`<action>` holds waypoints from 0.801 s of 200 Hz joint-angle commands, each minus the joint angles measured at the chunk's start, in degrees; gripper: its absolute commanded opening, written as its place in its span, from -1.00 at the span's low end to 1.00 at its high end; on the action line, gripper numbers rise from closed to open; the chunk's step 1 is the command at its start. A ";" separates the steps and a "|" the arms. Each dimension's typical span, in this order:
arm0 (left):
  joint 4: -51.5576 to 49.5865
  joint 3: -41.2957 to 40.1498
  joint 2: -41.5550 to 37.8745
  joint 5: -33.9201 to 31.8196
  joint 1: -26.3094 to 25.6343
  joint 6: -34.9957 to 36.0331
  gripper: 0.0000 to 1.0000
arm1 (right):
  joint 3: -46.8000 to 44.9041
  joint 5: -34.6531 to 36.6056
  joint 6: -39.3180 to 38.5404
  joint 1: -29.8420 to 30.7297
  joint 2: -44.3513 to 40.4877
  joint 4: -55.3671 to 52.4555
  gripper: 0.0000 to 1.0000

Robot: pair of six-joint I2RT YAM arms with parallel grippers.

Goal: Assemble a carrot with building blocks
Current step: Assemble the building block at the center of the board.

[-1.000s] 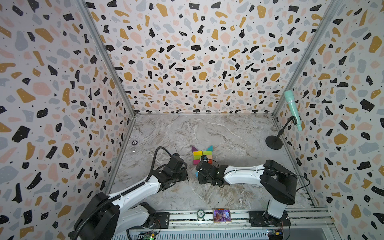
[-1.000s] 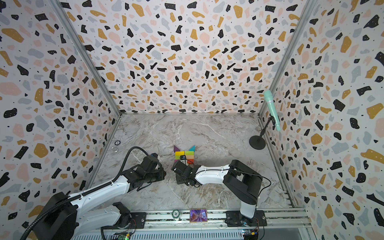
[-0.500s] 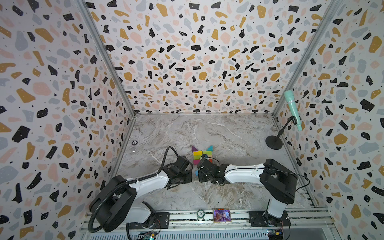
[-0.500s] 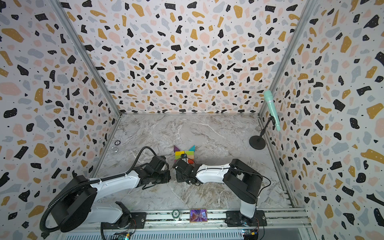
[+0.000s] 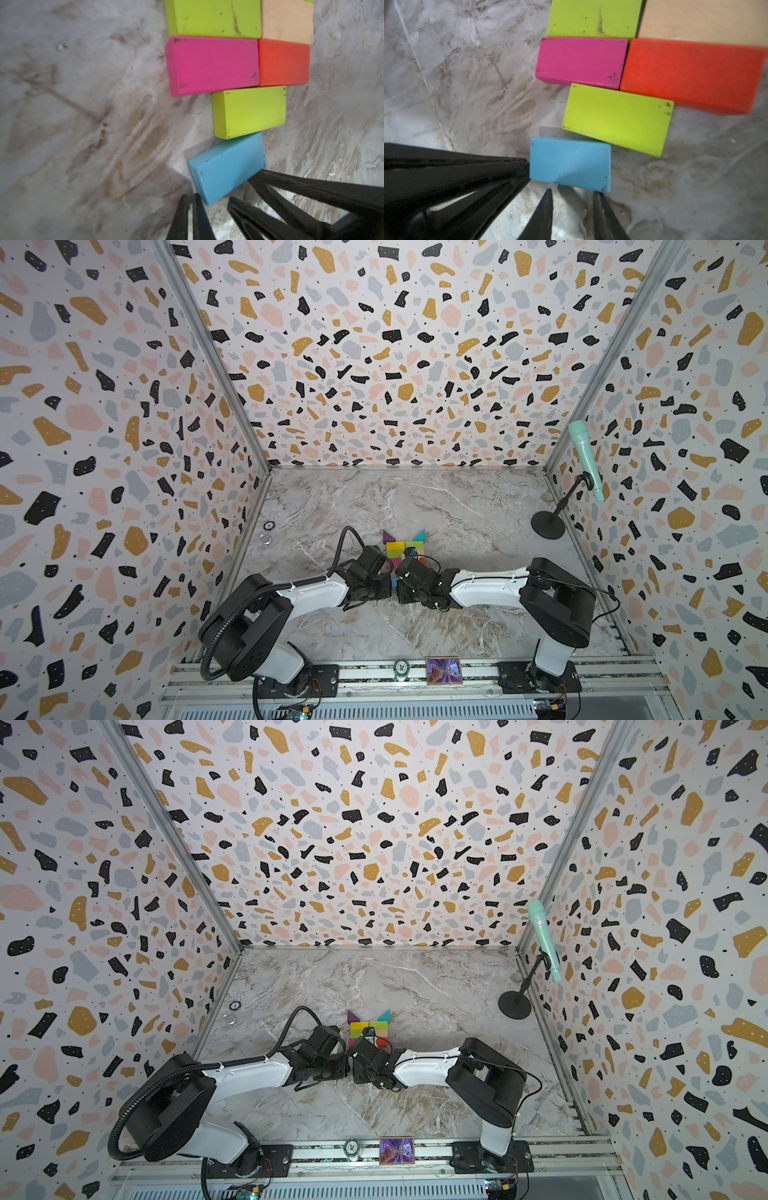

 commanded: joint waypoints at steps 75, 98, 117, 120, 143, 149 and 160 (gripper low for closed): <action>1.17 1.88 2.65 -0.01 -0.42 1.39 -0.81 | -3.47 0.60 3.00 -0.35 -3.18 -4.57 -0.33; 1.39 2.16 3.05 -0.06 -0.46 1.46 -0.81 | -3.78 0.59 3.32 -0.35 -3.33 -4.57 -0.33; 1.56 2.77 3.49 0.08 -0.46 1.51 -0.81 | -3.84 0.69 3.37 -0.33 -3.26 -4.49 -0.33; 1.57 2.80 3.60 0.10 -0.46 1.61 -0.81 | -3.80 0.69 3.34 -0.29 -3.23 -4.52 -0.33; 1.73 3.25 4.39 0.11 -0.64 1.67 -0.81 | -3.86 0.72 3.55 -0.31 -3.03 -4.44 -0.33; 1.71 3.33 4.54 0.19 -0.72 1.72 -0.81 | -3.86 0.67 3.58 -0.33 -2.97 -4.42 -0.33; 1.79 3.35 4.51 0.12 -0.72 1.70 -0.81 | -3.88 0.66 3.52 -0.35 -2.99 -4.34 -0.33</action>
